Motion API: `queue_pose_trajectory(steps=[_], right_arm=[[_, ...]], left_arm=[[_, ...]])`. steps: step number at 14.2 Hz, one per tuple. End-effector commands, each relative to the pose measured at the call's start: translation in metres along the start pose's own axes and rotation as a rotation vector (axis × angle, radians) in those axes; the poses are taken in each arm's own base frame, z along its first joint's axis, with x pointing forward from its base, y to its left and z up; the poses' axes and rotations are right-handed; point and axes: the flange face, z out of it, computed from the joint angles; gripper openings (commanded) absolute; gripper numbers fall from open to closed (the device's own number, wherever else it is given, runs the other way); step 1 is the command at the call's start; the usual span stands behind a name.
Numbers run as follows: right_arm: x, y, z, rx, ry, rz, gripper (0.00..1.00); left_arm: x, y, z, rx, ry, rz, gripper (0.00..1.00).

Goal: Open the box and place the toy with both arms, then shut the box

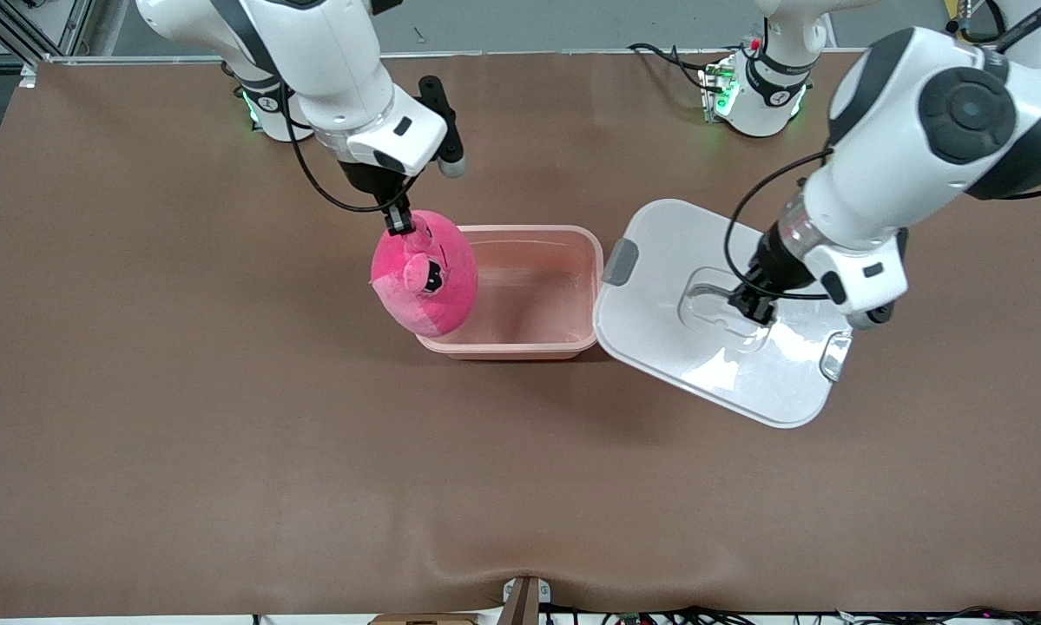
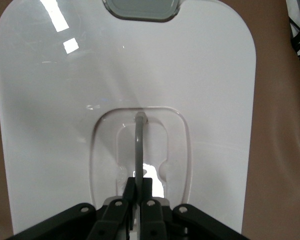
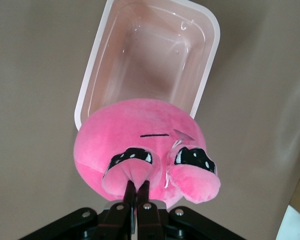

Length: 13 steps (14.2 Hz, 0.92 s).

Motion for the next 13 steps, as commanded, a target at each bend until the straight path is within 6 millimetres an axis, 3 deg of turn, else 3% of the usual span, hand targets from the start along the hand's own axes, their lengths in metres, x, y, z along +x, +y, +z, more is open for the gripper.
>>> queue_pose_trajectory(steps=[1,5,13], right_arm=[[0.004,0.005,0.008,-0.015,-0.021,-0.034,0.0],[0.016,0.004,0.021,-0.004,-0.027,-0.059,0.0],[0.027,-0.002,0.046,0.037,-0.046,-0.081,0.0]], left_arm=[[0.016,-0.012,-0.014,0.015,-0.018,0.056,0.0],[0.047,-0.02,-0.018,0.042,-0.035,0.127,0.0],[0.082,-0.033,-0.017,0.076,-0.049,0.215,0.0]])
